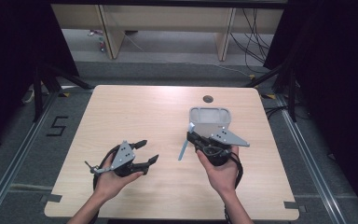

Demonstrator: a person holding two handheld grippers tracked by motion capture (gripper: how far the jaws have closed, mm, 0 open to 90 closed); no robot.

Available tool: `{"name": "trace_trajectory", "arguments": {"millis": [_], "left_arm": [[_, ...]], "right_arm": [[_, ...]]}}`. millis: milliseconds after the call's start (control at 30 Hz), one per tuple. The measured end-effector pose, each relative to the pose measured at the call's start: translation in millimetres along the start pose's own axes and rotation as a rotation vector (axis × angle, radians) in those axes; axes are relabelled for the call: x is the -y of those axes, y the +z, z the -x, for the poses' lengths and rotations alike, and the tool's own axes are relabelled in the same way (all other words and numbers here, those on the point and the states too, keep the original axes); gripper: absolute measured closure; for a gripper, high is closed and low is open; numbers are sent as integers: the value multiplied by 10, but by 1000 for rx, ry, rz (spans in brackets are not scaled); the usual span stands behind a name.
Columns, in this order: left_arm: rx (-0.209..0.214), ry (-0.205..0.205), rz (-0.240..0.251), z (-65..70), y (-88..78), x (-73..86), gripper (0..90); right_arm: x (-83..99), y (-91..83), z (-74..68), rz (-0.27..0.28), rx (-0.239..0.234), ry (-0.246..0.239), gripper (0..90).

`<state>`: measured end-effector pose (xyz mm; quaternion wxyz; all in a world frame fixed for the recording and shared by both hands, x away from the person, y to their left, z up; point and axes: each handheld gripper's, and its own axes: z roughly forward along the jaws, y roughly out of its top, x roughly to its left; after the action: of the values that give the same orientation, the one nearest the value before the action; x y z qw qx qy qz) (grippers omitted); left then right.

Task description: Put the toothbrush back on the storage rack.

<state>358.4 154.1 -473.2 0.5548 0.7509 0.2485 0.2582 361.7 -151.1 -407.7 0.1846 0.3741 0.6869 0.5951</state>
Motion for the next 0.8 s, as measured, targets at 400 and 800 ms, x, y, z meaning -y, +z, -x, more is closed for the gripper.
{"name": "trace_trajectory", "arguments": {"millis": [400,800], "left_arm": [[-105,-74,-5,-245,-365,315,309],[-220,-165,16,-344,-542,633,291]], "right_arm": [[-24,-83,82,3,43,-15,852],[-48,-131,112,7,65,-9,850]]}}
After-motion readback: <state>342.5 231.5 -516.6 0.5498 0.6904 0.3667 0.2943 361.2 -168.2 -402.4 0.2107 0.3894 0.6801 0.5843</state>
